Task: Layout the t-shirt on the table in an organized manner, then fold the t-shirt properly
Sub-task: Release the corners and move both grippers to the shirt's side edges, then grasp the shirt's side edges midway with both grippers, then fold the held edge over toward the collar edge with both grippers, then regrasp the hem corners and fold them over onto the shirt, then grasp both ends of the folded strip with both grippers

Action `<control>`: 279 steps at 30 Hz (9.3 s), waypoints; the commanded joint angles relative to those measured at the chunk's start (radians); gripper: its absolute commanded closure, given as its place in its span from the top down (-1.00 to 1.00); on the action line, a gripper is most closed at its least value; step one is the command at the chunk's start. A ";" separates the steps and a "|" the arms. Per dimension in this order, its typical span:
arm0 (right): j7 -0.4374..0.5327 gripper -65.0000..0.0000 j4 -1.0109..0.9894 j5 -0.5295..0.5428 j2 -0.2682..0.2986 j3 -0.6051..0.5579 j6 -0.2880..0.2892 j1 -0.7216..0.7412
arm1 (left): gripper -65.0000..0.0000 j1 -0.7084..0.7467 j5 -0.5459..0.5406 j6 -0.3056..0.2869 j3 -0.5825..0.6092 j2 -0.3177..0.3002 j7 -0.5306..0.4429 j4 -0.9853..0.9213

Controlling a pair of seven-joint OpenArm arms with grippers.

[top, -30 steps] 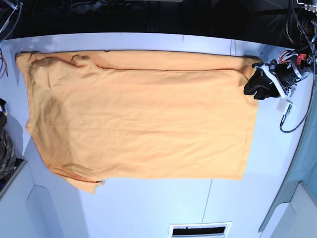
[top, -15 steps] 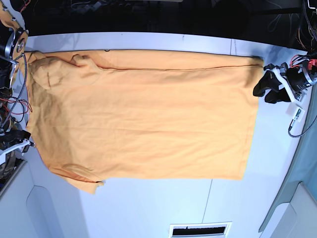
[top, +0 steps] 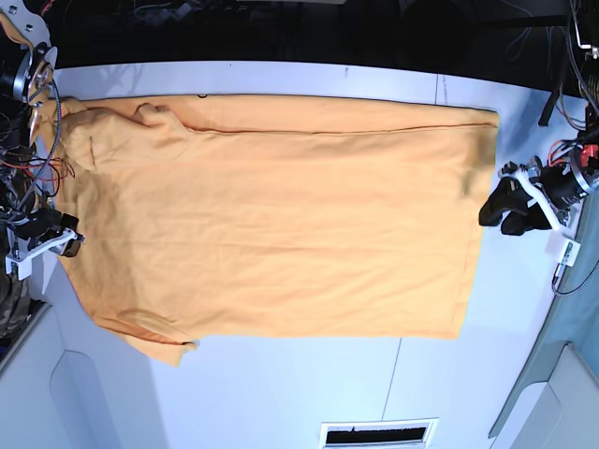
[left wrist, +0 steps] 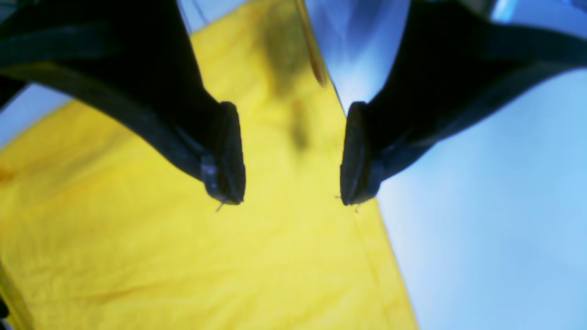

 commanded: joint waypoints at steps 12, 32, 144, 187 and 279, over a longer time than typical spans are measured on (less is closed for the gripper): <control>-0.008 -0.20 0.013 0.049 0.005 0.002 0.066 0.023 | 0.12 -0.431 0.140 -0.003 0.184 0.009 -0.227 -0.591; -0.052 -1.00 0.025 0.059 0.012 0.002 0.078 0.000 | -1.00 -0.548 0.207 -0.022 0.246 0.079 -0.106 -0.772; -0.020 -1.00 0.336 0.162 -0.024 -0.094 0.094 -0.021 | -1.00 -0.701 0.263 0.081 0.246 0.099 -0.208 -0.690; -0.220 0.14 0.787 0.270 -0.079 0.035 0.071 -0.323 | -1.00 -0.261 -0.186 -0.022 0.246 -0.055 0.228 -0.265; -0.272 -1.00 1.062 0.380 -0.208 0.019 0.076 -0.801 | 0.23 -0.014 -0.109 -0.009 -0.075 0.056 0.198 -0.257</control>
